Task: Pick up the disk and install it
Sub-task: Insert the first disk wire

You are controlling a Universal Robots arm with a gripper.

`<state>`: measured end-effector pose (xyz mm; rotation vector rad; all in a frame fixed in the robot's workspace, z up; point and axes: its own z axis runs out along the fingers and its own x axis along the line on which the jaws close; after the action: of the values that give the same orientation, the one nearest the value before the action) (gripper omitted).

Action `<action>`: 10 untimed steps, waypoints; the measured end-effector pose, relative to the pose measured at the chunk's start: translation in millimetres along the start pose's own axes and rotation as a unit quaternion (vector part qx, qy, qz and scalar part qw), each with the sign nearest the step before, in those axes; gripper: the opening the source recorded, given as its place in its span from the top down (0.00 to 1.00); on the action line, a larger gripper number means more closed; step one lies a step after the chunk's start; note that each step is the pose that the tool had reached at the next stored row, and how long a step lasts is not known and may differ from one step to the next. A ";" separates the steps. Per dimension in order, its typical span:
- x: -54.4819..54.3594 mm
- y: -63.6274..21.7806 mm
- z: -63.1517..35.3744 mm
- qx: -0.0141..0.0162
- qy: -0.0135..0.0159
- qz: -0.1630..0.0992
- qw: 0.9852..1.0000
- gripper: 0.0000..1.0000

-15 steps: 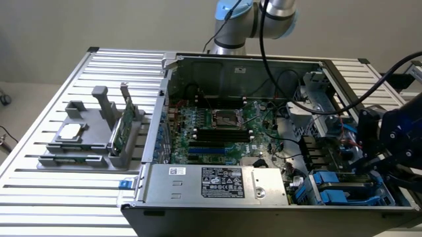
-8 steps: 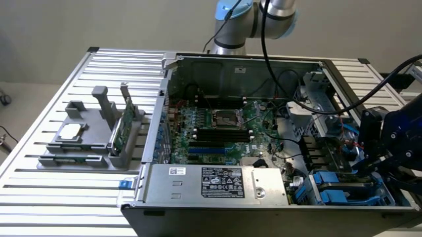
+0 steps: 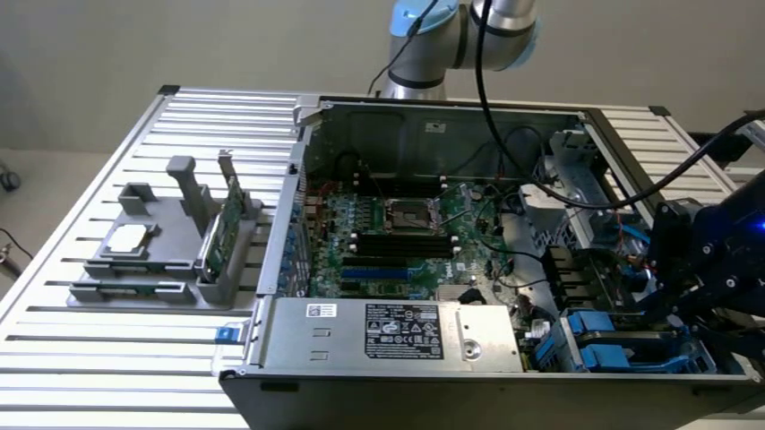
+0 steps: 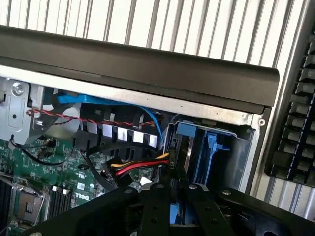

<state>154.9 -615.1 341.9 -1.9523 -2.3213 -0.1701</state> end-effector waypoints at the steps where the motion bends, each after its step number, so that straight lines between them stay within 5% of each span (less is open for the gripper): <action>1: 1.0 0.2 0.9 0.000 0.000 0.004 1.000 0.83; 5: 2.7 1.4 1.5 -0.001 -0.002 0.012 1.000 0.83; 10: 2.3 3.6 2.2 -0.003 -0.008 0.032 0.999 0.83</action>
<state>158.0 -611.9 340.1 -2.0352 -2.2670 -0.1563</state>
